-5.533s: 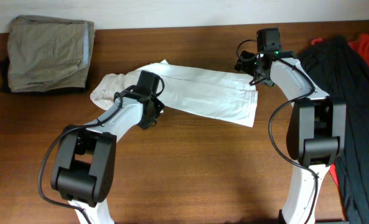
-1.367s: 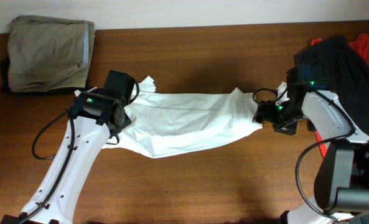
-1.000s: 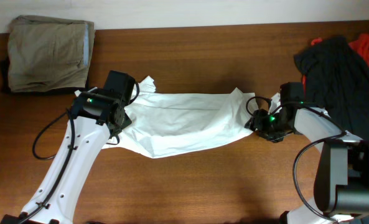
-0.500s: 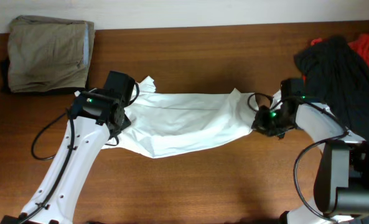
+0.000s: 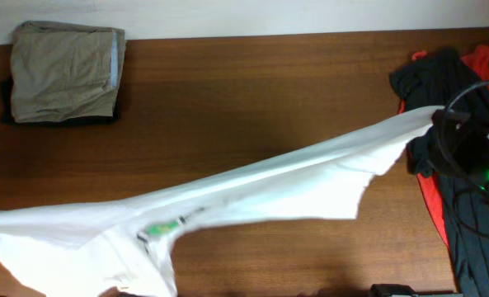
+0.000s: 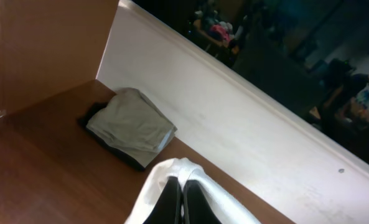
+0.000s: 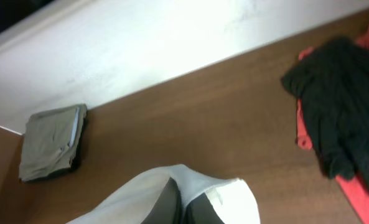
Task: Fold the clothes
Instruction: 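Lift the shirt with both grippers and lay it flat on the table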
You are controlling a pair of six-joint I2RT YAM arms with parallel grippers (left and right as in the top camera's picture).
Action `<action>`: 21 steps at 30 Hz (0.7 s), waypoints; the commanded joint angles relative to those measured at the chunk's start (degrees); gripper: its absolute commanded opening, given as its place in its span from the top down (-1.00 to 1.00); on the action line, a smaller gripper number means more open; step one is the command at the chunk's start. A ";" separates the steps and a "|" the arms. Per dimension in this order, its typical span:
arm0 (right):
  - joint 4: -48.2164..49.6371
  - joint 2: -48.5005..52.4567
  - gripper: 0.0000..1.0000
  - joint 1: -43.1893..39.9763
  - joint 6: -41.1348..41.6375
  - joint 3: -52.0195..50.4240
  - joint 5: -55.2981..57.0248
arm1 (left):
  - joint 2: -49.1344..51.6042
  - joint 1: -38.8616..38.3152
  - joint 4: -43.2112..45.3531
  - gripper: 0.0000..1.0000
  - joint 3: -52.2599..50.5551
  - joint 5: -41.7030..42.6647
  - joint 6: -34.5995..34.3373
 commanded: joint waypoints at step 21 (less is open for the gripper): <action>3.96 28.48 0.92 1.11 -3.06 -0.17 -2.19 | 67.98 4.24 -10.71 0.99 28.65 18.01 13.35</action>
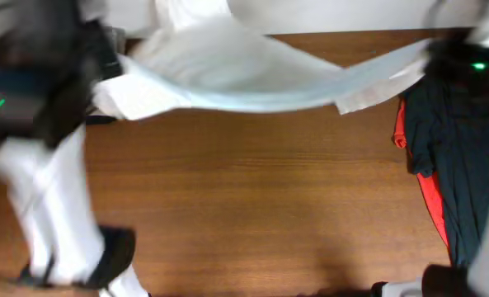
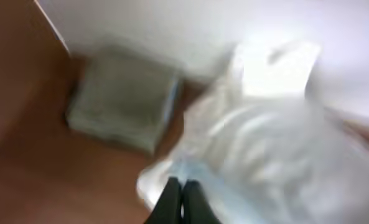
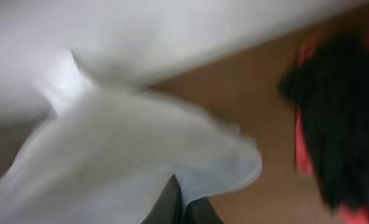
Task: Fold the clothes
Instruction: 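Lift the shirt with both grippers and lay it flat on the table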
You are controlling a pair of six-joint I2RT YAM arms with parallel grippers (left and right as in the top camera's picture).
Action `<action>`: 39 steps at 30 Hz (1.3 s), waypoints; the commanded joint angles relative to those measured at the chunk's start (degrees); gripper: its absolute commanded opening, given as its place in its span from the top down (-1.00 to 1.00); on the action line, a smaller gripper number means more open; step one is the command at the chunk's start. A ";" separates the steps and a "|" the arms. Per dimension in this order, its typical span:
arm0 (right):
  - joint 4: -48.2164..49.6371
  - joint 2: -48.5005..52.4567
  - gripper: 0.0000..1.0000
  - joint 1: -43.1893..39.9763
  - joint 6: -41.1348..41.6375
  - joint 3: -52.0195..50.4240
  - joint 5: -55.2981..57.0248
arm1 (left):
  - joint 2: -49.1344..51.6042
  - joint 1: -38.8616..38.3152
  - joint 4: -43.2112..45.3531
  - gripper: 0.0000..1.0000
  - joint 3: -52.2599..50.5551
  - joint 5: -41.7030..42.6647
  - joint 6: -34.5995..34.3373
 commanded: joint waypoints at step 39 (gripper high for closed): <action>22.16 -16.48 0.92 8.72 18.21 -66.34 20.74 | -35.52 0.00 41.13 0.99 -95.86 4.61 -15.61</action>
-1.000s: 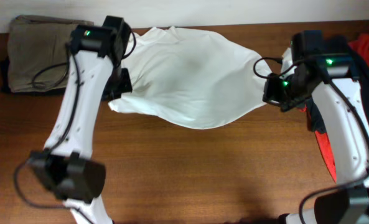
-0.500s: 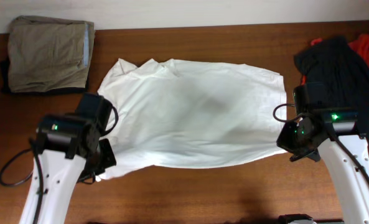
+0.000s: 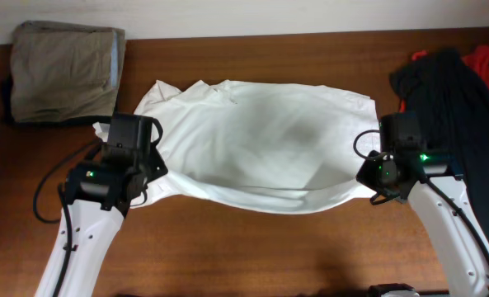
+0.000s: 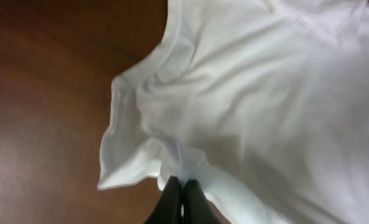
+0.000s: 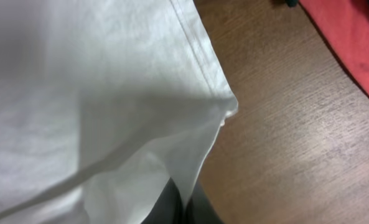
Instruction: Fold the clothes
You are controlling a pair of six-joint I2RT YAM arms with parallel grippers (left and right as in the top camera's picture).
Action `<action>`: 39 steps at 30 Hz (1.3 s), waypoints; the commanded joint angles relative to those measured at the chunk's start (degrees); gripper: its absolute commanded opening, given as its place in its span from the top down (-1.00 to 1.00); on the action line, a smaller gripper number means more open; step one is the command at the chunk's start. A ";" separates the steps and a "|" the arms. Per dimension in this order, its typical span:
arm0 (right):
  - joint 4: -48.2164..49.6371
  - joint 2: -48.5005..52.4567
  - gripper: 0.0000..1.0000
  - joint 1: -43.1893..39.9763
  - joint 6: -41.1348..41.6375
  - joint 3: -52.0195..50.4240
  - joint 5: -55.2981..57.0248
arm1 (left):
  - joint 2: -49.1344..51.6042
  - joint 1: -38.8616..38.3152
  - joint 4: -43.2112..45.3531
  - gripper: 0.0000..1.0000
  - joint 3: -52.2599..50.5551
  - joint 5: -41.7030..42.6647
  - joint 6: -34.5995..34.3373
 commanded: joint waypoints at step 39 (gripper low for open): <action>15.91 17.64 -0.97 -3.96 -2.86 7.96 6.21 | 27.39 0.15 20.17 -0.98 6.03 -11.02 5.99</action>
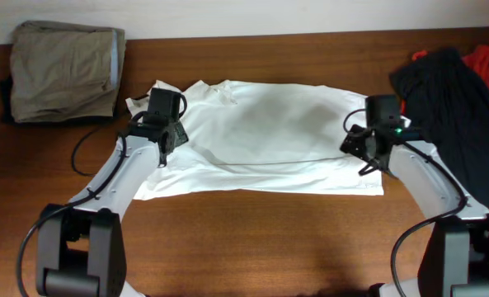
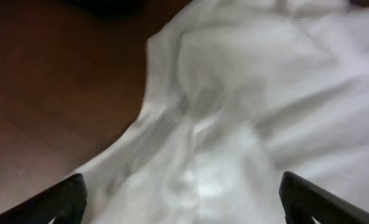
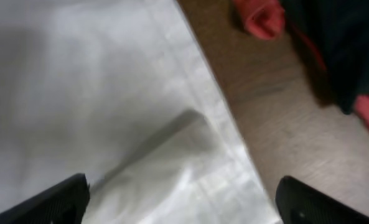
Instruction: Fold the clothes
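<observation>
A white T-shirt [image 1: 260, 136] lies spread on the brown table, its lower part folded up so a doubled edge runs across the middle. My left gripper [image 1: 163, 132] rests over the shirt's left side, open, its fingertips [image 2: 69, 196] wide apart above white cloth [image 2: 234, 124]. At the shirt's right edge my right gripper [image 1: 366, 148] is open too, one fingertip [image 3: 296, 199] at the frame corner over the hem [image 3: 221, 124]. Neither holds anything.
Folded khaki and dark clothes [image 1: 63, 70] are stacked at the back left corner. A heap of dark [image 1: 450, 107] and red [image 1: 485, 62] garments lies at the right side. Bare table [image 1: 260, 247] stretches in front of the shirt.
Both grippers were shut on the shirt's lower corners, held up near the front. Now both are open and sit farther back, with the shirt lying flat and its edge folded over.
At first both grippers held the white shirt stretched low across the front of the table. Then it was up and blurred near the back edge. Then it lay on the table, corners still pinched. Now it lies flat and both grippers have let go.
</observation>
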You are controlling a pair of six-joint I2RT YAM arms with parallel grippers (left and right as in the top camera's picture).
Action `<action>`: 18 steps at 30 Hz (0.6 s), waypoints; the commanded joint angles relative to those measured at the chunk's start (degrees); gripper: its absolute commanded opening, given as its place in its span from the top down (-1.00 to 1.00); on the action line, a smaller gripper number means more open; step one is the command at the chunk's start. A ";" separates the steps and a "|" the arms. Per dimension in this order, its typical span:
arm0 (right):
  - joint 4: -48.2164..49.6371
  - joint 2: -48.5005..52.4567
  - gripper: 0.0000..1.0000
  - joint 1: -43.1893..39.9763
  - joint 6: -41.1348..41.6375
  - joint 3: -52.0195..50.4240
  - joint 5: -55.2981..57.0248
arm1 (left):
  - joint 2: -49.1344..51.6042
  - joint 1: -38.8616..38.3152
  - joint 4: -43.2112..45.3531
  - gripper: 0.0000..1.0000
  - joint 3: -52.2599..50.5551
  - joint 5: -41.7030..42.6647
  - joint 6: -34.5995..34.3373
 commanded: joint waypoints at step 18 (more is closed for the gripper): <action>-13.03 -0.35 -0.97 -4.46 -9.09 11.10 -17.90 | 1.57 6.49 -21.05 -0.98 2.93 35.36 13.31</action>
